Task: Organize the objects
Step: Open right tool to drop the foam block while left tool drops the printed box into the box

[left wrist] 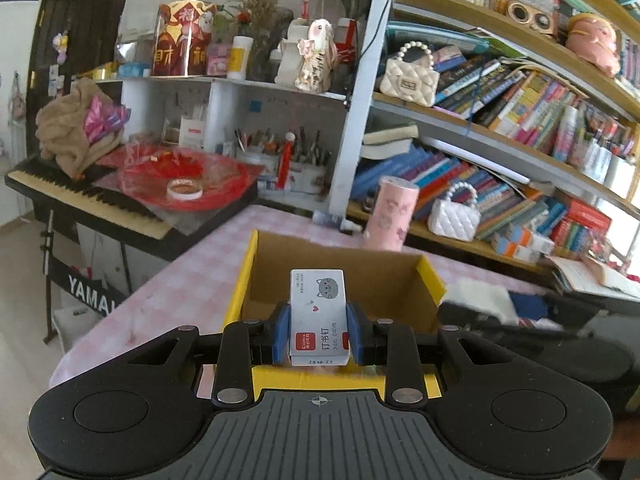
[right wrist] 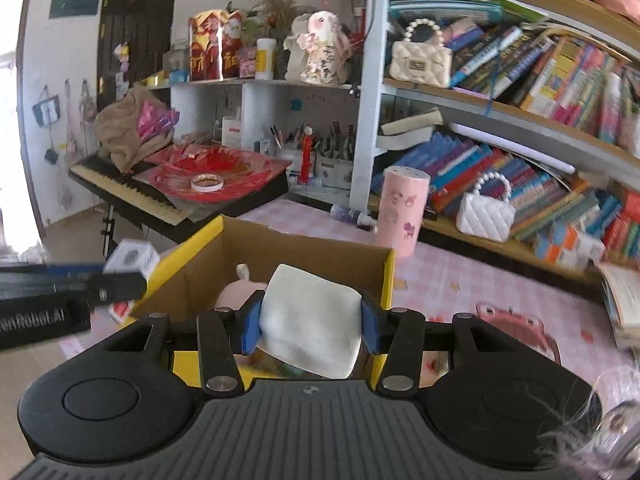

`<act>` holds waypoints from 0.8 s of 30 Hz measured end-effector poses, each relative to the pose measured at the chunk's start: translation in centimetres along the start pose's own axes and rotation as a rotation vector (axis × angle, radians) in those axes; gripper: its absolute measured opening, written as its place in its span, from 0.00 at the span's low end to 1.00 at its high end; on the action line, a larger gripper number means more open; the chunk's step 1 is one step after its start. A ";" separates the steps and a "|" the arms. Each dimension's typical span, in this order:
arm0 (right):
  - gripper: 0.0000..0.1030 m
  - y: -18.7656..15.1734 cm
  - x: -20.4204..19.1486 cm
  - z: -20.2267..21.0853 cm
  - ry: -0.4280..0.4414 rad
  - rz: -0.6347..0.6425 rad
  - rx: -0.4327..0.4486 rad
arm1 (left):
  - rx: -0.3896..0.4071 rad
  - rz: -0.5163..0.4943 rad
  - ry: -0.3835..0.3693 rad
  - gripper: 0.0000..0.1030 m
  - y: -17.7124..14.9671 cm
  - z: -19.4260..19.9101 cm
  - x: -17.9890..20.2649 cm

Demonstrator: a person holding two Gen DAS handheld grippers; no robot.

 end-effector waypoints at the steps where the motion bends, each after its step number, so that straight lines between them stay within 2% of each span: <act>1: 0.44 0.1 0.2 -1.1 0.005 0.022 -0.009 | -0.005 0.005 0.006 0.27 0.3 -0.8 0.1; 6: 0.44 -0.8 0.5 -5.6 0.059 0.123 -0.091 | -0.058 -0.004 0.028 0.28 0.4 -4.1 1.0; 13: 0.45 -2.2 0.4 -9.2 0.164 0.189 -0.197 | -0.175 0.005 0.022 0.28 -1.2 -8.0 2.1; 16: 0.46 -2.1 0.9 -10.0 0.197 0.139 -0.233 | -0.200 0.038 0.017 0.28 -1.9 -8.7 2.1; 18: 0.48 -2.2 1.5 -10.3 0.214 0.097 -0.255 | -0.202 0.020 0.026 0.28 -1.9 -8.9 2.2; 22: 0.55 -2.3 2.0 -10.3 0.206 0.071 -0.261 | -0.208 0.020 0.028 0.29 -1.8 -9.1 2.4; 24: 0.61 -2.4 2.0 -10.1 0.178 0.076 -0.247 | -0.202 0.012 0.032 0.38 -1.7 -9.0 2.5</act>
Point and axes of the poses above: each gripper's, at about its wrist camera, not at the fingertips, and z roughly against the way its jaws point, x to its right, y to its top, the point moved 1 cm from there along -z, roughly the way its jaws point, and after that the axes turned 8 degrees about -z, right-handed, at the moved point
